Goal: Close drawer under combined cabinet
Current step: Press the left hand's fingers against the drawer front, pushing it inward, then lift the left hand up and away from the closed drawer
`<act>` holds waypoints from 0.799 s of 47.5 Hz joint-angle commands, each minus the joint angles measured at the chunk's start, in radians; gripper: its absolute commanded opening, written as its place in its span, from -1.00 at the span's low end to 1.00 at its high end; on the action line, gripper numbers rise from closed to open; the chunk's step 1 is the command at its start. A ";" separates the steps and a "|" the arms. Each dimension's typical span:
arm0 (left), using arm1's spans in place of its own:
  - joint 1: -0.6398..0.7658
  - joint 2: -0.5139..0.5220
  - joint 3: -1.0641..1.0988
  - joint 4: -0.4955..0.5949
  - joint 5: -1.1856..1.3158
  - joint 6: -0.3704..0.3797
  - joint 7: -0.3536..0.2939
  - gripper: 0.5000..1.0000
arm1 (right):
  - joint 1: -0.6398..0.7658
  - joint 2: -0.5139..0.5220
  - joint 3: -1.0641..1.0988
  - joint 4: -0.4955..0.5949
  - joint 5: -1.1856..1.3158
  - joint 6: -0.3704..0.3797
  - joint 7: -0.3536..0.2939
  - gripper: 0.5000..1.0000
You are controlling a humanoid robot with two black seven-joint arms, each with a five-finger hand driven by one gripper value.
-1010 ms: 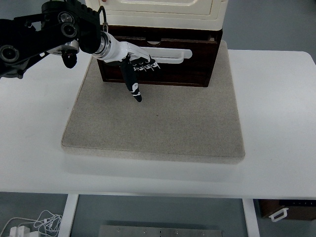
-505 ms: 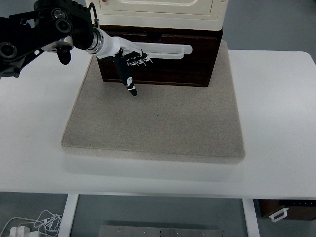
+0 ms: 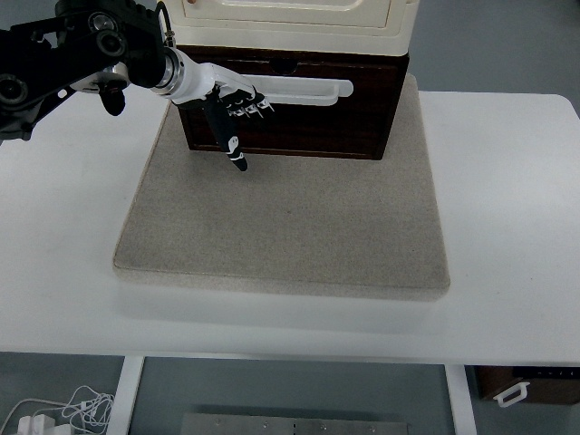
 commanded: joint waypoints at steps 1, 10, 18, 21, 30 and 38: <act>0.000 0.000 0.000 0.006 0.000 0.000 -0.001 0.92 | 0.000 0.000 -0.001 0.000 0.000 0.000 0.000 0.81; 0.000 0.001 -0.010 0.013 0.000 0.000 -0.002 0.92 | 0.000 0.000 0.001 0.000 0.000 0.000 0.000 0.81; 0.000 0.003 -0.017 0.018 0.000 0.000 -0.002 0.92 | 0.000 0.000 0.001 0.000 0.000 0.000 0.000 0.81; 0.000 0.003 -0.033 0.018 0.000 0.000 -0.002 0.92 | 0.000 0.000 -0.001 0.000 0.000 0.000 0.000 0.81; 0.000 0.000 -0.111 0.001 -0.017 -0.041 -0.004 0.96 | 0.000 0.000 0.001 0.000 0.000 0.000 0.000 0.81; -0.002 -0.006 -0.137 -0.023 -0.019 -0.089 -0.017 0.97 | 0.000 0.000 0.001 0.000 0.000 0.000 0.000 0.81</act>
